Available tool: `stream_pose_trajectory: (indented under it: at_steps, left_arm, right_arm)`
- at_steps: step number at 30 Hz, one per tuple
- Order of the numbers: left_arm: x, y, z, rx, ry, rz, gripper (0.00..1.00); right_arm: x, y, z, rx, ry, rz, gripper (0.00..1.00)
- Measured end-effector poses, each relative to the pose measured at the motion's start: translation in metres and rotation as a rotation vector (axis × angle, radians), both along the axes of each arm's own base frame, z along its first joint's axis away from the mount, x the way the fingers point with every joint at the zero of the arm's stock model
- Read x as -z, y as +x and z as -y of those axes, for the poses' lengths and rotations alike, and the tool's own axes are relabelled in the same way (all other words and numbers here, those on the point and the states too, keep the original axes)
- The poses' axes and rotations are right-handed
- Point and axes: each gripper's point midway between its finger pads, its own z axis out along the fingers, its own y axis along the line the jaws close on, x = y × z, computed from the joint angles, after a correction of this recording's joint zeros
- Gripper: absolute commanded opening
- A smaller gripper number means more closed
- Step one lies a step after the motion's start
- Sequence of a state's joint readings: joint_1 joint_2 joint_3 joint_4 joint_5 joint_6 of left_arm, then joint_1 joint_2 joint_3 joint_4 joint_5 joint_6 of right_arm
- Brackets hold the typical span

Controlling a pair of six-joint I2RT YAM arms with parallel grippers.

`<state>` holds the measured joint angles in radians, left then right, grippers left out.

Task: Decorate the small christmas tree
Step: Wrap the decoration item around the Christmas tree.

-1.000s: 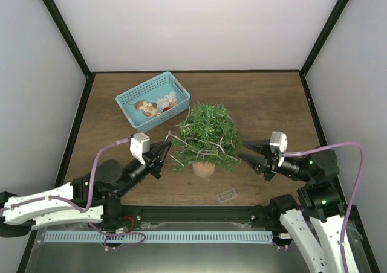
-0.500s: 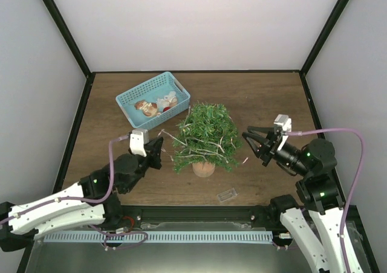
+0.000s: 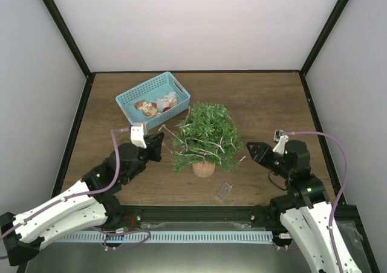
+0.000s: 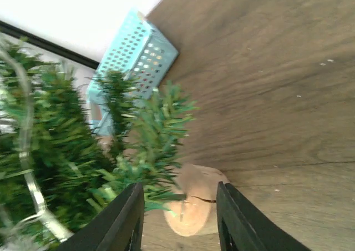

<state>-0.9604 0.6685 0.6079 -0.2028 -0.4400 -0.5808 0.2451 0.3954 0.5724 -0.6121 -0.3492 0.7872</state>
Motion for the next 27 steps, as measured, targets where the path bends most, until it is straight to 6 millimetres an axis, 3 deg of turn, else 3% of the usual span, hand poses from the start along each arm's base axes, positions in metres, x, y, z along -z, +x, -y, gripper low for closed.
stream_pose_trajectory:
  at_steps: [4, 7, 10, 13, 17, 20, 23, 27]
  left_arm:
    - [0.002, 0.002, 0.005, 0.021, -0.005, -0.010, 0.04]
    - [0.001, 0.003, 0.007, 0.030, -0.013, -0.009, 0.04]
    - [0.001, 0.005, 0.009, 0.039, -0.016, -0.009, 0.04]
    - [-0.001, 0.005, 0.010, 0.048, -0.023, -0.004, 0.04]
    - [-0.002, 0.007, 0.012, 0.058, -0.035, -0.002, 0.04]
    - [0.001, 0.008, 0.014, 0.073, -0.051, -0.006, 0.04]
    - [0.008, 0.008, 0.016, 0.089, -0.064, -0.023, 0.04]
    - [0.011, 0.009, 0.019, 0.110, -0.090, -0.032, 0.04]
  right_arm:
    - [0.013, 0.006, 0.009, 0.057, -0.039, -0.058, 0.45]
    - [-0.001, 0.011, 0.011, 0.025, -0.122, 0.071, 0.44]
    - [-0.037, 0.010, 0.006, -0.054, -0.221, 0.290, 0.42]
    - [-0.100, -0.006, -0.005, -0.175, -0.338, 0.586, 0.42]
    - [-0.164, -0.054, -0.024, -0.376, -0.493, 0.986, 0.47]
    - [-0.192, -0.103, -0.043, -0.584, -0.564, 1.283, 0.47]
    - [-0.197, -0.131, -0.057, -0.763, -0.583, 1.466, 0.49]
    - [-0.177, -0.130, -0.065, -0.882, -0.599, 1.515, 0.49]
